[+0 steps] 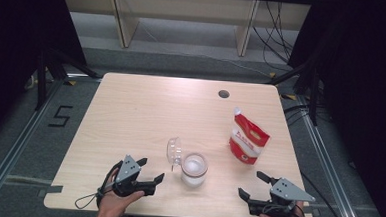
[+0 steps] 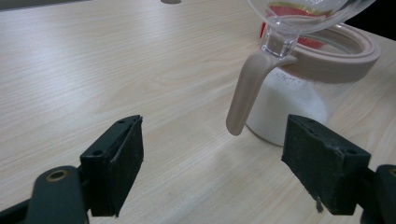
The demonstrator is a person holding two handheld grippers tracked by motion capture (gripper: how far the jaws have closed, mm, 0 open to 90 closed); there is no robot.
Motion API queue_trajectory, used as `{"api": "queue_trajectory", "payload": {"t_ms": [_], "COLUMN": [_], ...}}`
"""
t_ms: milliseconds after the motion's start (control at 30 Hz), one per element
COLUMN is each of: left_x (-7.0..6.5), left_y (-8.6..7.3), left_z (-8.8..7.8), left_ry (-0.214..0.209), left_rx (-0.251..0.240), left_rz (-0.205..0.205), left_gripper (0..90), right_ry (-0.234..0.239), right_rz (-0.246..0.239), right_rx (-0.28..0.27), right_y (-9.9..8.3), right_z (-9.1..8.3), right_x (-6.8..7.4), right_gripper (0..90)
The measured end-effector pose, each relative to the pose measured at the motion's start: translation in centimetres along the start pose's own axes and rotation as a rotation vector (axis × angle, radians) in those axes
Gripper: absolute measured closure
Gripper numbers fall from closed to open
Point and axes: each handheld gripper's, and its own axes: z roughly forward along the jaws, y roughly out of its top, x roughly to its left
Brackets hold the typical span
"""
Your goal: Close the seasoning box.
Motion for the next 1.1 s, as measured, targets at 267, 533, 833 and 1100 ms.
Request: {"api": "queue_trajectory", "payload": {"t_ms": [267,533,833,1100], "left_x": [0.3,-0.4,-0.2,-0.4], "left_y": [0.4,1.6,2.8,3.5], "left_z": [-0.6,-0.9,-0.9,-0.2], "left_ry": [-0.057,-0.076,-0.051,-0.102], "left_rx": [-0.036,-0.036,-0.066,-0.069], "left_rz": [-0.078,-0.022,0.008,-0.009], "left_gripper": [24.9,55.1,89.3,89.4], "right_ry": [0.006,-0.007,-0.016,-0.006], "right_rz": [0.003,0.003,0.005,0.019], "right_rx": [0.025,0.018,0.018,0.013], "right_y": [0.0,0.0,0.0,-0.1], "right_z": [0.4,0.3,0.3,0.5], "right_x": [0.4,0.4,0.4,0.3], "right_gripper": [16.0,16.8,17.0,17.0]}}
